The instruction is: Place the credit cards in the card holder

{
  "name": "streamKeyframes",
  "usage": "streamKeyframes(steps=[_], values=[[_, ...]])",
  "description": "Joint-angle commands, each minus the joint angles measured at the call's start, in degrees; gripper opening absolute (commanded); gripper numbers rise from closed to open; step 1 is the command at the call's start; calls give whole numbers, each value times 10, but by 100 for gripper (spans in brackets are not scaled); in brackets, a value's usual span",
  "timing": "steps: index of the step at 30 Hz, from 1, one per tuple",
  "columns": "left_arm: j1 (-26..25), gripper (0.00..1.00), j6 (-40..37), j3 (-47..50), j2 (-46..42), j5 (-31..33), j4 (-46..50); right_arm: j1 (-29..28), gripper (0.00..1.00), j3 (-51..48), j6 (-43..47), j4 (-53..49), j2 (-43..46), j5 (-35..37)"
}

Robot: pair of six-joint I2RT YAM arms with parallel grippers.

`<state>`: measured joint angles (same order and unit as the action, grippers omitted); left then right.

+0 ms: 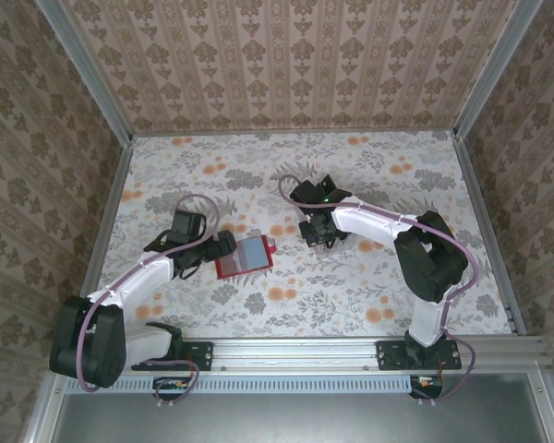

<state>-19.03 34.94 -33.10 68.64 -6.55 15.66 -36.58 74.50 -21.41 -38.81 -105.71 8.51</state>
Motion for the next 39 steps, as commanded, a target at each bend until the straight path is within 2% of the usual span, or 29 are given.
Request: streamKeyframes(steps=[1, 5, 16, 26, 29, 32, 39], values=[[-5, 100, 10, -4, 7, 5, -12, 5, 19, -7, -9, 7, 17, -14], [-7, 100, 10, -5, 10, 5, -14, 6, 18, -10, -11, 11, 16, -19], [-12, 100, 7, -13, 23, 2, -19, 15, 0, -9, -11, 9, 26, -30], [-12, 100, 1, -20, 16, 8, -7, 15, 0, 9, -19, -10, 101, -29], [-10, 100, -1, -20, 11, 16, 0, 15, 0, 13, -29, -1, 128, -51], [0, 100, -5, -17, -1, 32, 12, 7, 0, 11, -51, 30, 139, -94], [40, 100, -7, -16, -31, 40, 32, -52, 0, -27, -147, 205, 95, -199]])
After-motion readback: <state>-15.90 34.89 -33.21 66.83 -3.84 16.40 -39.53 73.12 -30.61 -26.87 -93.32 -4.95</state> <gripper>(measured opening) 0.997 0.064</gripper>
